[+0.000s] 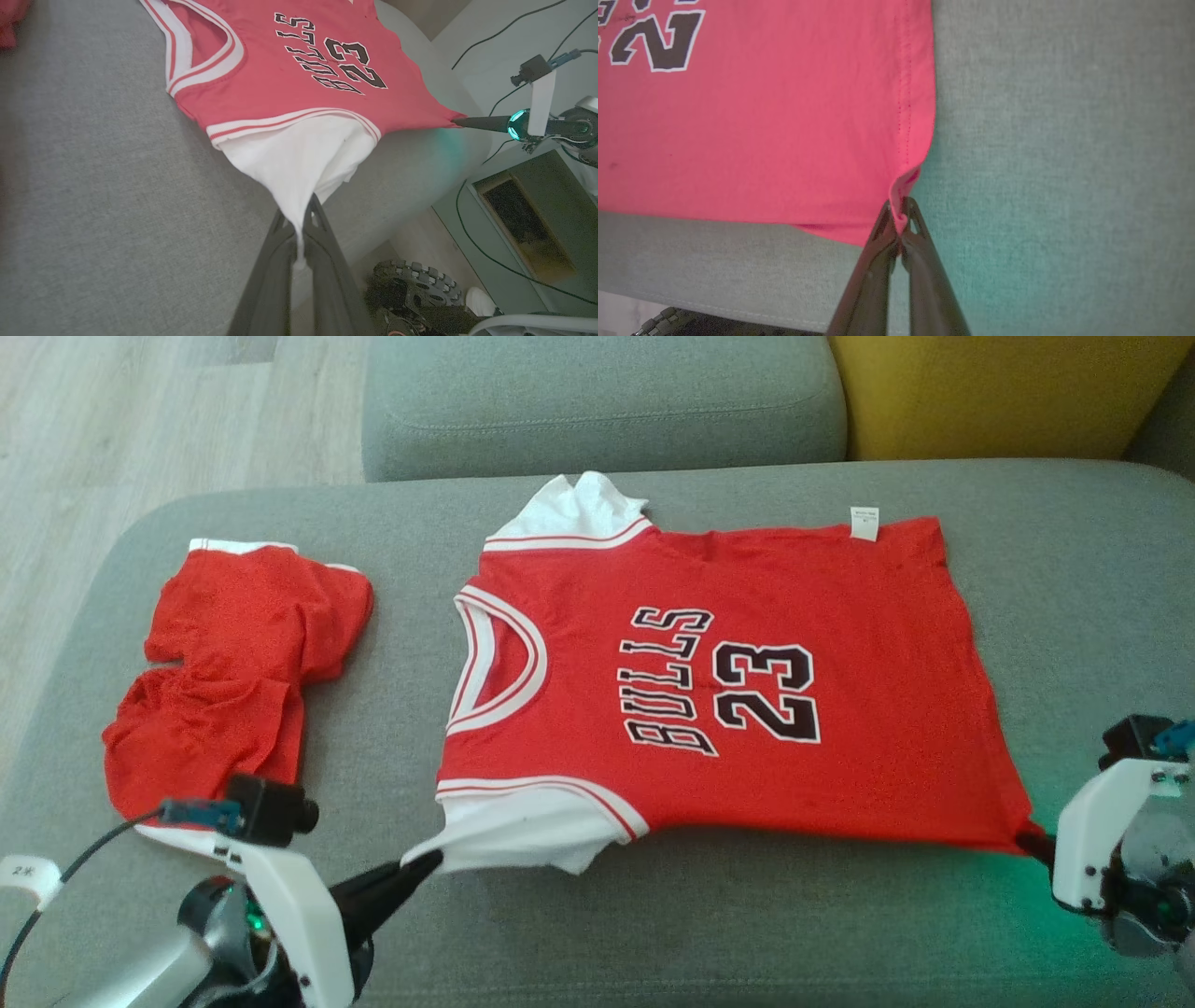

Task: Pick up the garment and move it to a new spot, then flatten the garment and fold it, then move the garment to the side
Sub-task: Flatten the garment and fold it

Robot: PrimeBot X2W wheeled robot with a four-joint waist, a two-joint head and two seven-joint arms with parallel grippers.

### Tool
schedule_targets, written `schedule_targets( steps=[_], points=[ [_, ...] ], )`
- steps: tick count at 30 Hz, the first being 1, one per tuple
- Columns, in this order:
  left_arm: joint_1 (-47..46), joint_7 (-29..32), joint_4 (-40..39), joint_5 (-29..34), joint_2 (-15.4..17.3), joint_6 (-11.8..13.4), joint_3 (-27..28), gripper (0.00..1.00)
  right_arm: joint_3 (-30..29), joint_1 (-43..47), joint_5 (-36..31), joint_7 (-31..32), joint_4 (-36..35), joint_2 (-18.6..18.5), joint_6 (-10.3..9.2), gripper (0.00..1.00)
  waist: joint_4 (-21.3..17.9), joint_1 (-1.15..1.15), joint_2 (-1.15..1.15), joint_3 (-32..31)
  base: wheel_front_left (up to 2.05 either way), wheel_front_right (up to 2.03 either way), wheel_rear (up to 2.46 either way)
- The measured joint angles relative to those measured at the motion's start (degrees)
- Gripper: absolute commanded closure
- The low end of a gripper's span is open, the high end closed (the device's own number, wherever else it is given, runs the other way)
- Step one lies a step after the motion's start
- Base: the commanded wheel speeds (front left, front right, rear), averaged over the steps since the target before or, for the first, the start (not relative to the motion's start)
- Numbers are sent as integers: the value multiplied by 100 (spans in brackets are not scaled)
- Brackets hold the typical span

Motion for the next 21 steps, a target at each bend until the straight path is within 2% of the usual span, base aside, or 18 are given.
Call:
schedule_targets(
  steps=[12,16,21],
  points=[
    [289,411,-756,-961,427,4,-202,100,-27,470,448,1037,-778,-412,0,100,-63,0,0,-89,0,0,0],
    [301,424,-922,-1148,556,5,-180,100,-243,566,563,1173,-1017,-432,0,100,-86,0,0,-42,0,0,0],
    [204,389,-1029,-1291,558,5,-127,100,-567,526,454,1278,-1191,-415,0,100,-111,0,0,39,0,0,0]
  ],
)
